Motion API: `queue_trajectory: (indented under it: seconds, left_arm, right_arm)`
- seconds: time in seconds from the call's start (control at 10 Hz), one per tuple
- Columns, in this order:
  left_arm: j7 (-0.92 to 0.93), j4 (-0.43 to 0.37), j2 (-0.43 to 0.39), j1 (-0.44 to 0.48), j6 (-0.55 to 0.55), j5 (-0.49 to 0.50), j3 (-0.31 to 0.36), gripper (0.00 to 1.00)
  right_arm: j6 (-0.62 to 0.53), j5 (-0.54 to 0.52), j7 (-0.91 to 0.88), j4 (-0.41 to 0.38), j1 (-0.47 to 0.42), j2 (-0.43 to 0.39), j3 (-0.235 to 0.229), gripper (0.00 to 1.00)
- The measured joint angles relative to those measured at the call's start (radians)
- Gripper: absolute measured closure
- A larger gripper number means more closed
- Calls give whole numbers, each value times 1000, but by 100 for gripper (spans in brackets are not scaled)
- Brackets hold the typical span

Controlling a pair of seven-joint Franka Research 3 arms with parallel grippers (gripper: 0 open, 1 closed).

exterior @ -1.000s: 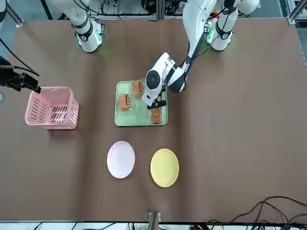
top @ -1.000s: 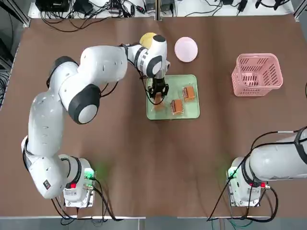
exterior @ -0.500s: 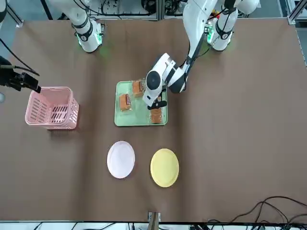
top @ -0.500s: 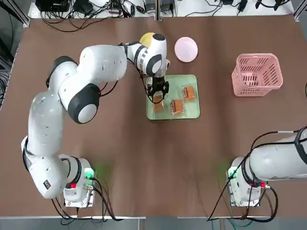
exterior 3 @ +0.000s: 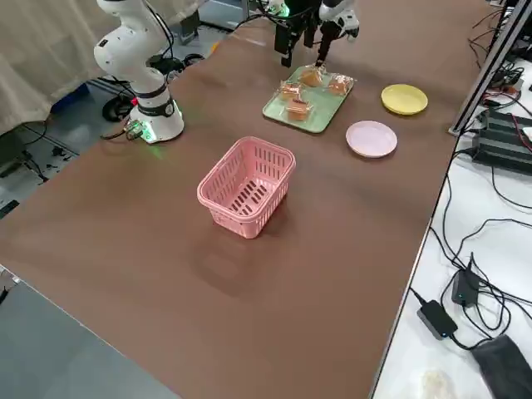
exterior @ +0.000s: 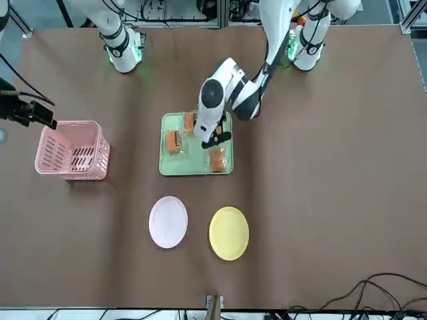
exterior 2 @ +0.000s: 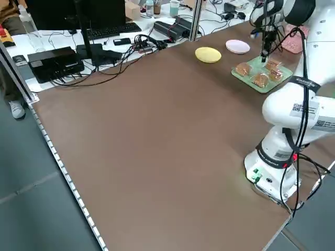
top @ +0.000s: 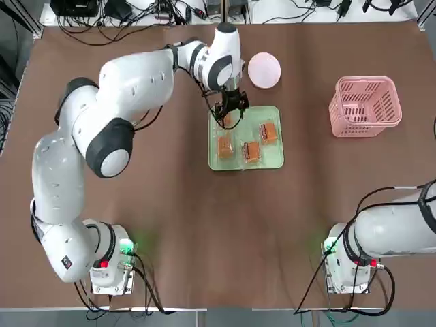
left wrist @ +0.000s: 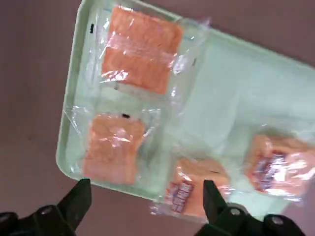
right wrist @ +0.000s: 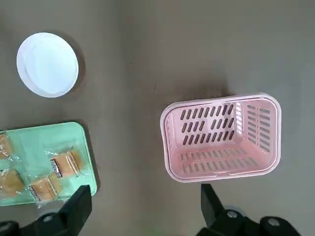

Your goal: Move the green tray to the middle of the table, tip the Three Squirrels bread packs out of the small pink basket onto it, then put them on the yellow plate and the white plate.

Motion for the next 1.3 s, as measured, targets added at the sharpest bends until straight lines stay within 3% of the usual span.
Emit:
queue_trajectory:
  seconds: [0.2, 0.5, 0.7, 1.0, 1.3]
  left_arm:
    - [-192, 40, 12, -1, 0, 0, -1, 0]
    - [-308, 61, 20, -35, 23, -5, -3, 0]
    - [-283, 65, 31, -79, 66, 1, -2, 0]
    - [-161, 89, 89, -162, 192, 118, 2, 0]
    - [-9, 125, 130, -175, 200, 239, 3, 0]
  right_arm:
    - [-1, 0, 0, 0, 0, 0, 0, 2]
    - [-7, 0, 0, -1, 0, 0, -1, 2]
    - [-8, 0, 0, -1, -1, 0, -1, 2]
    - [-12, 3, 0, -1, -1, 0, -3, 2]
    - [-13, 5, 0, -1, -1, 0, -4, 2]
